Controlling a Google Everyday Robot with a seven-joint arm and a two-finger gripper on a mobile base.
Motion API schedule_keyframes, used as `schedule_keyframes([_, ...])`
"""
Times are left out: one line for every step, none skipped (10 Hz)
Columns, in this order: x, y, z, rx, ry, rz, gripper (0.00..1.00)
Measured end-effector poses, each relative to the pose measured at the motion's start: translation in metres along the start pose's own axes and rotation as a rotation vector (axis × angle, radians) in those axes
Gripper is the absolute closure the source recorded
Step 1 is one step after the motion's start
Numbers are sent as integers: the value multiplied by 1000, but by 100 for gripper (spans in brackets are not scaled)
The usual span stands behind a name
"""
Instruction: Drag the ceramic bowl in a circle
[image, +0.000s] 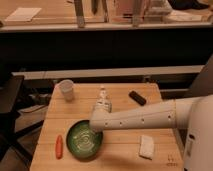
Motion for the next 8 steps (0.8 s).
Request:
schedule_keyframes([5,2,0,2,4,8,100])
schedule_keyframes([5,7,-1,3,5,9,100])
schedule_keyframes([1,14,-1,6,6,12,100])
schedule_keyframes([0,19,-2,7,9,19,100])
schedule_keyframes([0,20,-2,8,11,23,100])
schedule_keyframes([2,18,-2,12,14,23,100])
schedule_keyframes([3,18,-2,17,18,26,100])
schedule_keyframes([2,20,-2,18,19,24,100])
